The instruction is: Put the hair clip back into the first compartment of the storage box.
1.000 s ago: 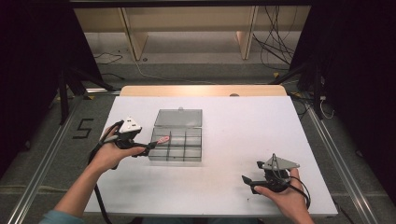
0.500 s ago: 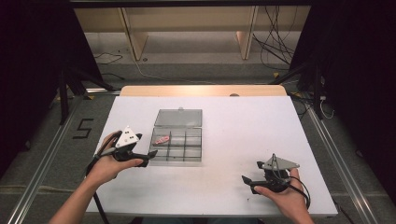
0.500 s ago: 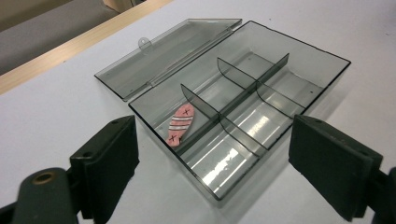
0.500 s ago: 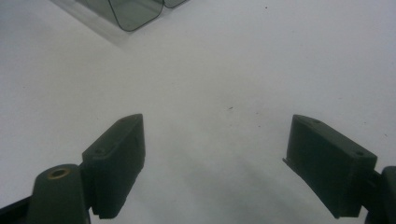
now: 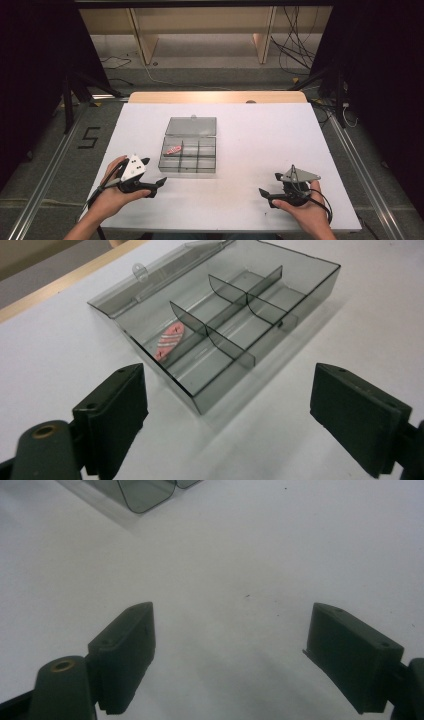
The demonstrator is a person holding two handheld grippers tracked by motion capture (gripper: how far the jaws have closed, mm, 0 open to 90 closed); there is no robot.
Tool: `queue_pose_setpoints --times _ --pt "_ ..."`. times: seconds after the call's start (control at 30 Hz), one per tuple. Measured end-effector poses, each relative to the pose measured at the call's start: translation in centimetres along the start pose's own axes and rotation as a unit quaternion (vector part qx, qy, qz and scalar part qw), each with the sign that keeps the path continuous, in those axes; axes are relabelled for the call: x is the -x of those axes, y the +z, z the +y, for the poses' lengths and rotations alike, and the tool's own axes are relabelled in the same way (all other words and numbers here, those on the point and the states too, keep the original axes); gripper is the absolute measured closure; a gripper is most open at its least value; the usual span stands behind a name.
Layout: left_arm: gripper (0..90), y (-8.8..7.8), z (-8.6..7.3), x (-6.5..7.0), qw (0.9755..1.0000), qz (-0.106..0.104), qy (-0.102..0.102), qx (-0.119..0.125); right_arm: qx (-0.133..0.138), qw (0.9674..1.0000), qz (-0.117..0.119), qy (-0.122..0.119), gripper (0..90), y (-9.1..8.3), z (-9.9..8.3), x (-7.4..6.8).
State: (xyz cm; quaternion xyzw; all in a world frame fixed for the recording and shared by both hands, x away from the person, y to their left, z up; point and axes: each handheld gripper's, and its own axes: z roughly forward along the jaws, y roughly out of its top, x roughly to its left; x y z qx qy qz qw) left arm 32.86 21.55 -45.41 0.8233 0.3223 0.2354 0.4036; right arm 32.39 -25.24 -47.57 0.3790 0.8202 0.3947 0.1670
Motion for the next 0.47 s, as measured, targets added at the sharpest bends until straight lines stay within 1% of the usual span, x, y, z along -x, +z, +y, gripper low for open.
queue_pose_setpoints --times 0.03,0.13,0.2,0.23,0.27,0.3,0.4,0.43,0.47 --pt "14.7 -0.10 -0.20 0.25 1.0000 0.000 -0.002 -0.001 0.000 1.0000 0.000 0.000 20.6 -0.01 0.01 0.01" --pt "14.6 -0.44 -0.61 0.76 0.9999 -0.001 0.004 -0.013 0.000 1.0000 0.001 -0.002 20.6 -0.02 0.01 0.03" --pt "13.1 -0.62 -0.67 0.97 0.9998 0.008 0.003 -0.018 0.000 1.0000 0.001 -0.002 20.6 -0.03 0.00 0.03" --pt "12.2 -0.75 -0.64 1.04 0.9998 0.012 0.002 -0.017 0.001 1.0000 0.000 -0.002 20.6 -0.04 0.00 0.04" --pt "11.7 -0.84 -0.60 1.16 0.9998 0.014 -0.004 -0.011 0.000 1.0000 0.000 -0.002 20.6 -0.04 -0.02 0.05" --pt "10.8 -0.96 -0.58 1.19 0.9998 0.014 -0.006 -0.011 -0.001 1.0000 0.000 -0.002 20.6 -0.05 -0.04 0.07" --pt "8.7 -0.97 -0.80 1.15 0.9998 0.008 0.000 -0.018 -0.002 1.0000 -0.001 0.001 20.5 -0.01 -0.11 0.12" --pt "8.1 -0.91 -0.88 1.10 0.9997 0.007 0.005 -0.022 -0.003 1.0000 -0.002 0.002 20.4 0.02 -0.13 0.17" --pt "7.4 -0.78 -0.96 1.13 0.9997 0.005 0.004 -0.022 -0.005 1.0000 -0.003 0.001 20.4 0.04 -0.16 0.24"
